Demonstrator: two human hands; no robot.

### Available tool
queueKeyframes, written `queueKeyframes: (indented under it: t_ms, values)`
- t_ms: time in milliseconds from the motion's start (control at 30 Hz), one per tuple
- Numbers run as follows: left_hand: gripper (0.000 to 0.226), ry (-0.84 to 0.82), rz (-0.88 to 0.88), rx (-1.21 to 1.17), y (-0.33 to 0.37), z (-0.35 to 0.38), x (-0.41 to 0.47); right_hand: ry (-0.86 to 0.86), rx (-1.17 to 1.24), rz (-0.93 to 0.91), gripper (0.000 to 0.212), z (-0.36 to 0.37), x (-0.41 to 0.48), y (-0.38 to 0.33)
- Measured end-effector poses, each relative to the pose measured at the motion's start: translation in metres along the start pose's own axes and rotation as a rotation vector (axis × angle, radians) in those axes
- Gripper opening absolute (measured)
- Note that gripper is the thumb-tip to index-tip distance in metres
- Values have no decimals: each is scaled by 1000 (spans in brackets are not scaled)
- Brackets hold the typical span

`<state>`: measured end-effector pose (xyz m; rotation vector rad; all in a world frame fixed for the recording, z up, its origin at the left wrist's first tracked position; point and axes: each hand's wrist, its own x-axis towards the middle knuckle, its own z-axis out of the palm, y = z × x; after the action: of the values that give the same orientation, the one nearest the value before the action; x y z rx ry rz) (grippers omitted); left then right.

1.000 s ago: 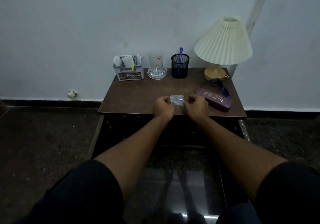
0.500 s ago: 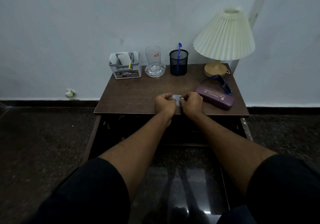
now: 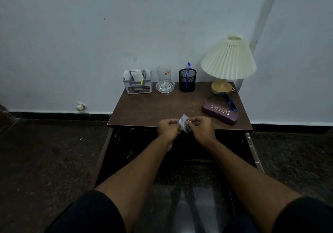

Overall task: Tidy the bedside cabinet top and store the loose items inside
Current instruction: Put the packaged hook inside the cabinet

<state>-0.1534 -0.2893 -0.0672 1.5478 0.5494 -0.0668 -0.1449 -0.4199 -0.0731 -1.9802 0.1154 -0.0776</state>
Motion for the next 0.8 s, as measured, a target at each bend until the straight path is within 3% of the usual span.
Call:
queueKeyframes:
  t_ms: [233,333,433,567,700,800]
  values:
    - [16,-41,-6,-66,-9,-21,-28,-65,107,-22,12,-4,-26,-2]
    - [16,-48,-15,-56,-17,-32,-32,-71,131,64,21,-2,-30,8]
    - [15,-51,-33,-33,-24,-40,-32,-76,151,130,8,1,-33,19]
    - [17,-61,-64,-18,-32,-47,-29,-129,251,222,20,9,-38,27]
    - [13,-69,-94,-22,-44,-50,-24,-170,349,294,3,17,-41,35]
    - [10,-41,-121,-52,-55,-53,-17,-172,404,359,5,25,-41,43]
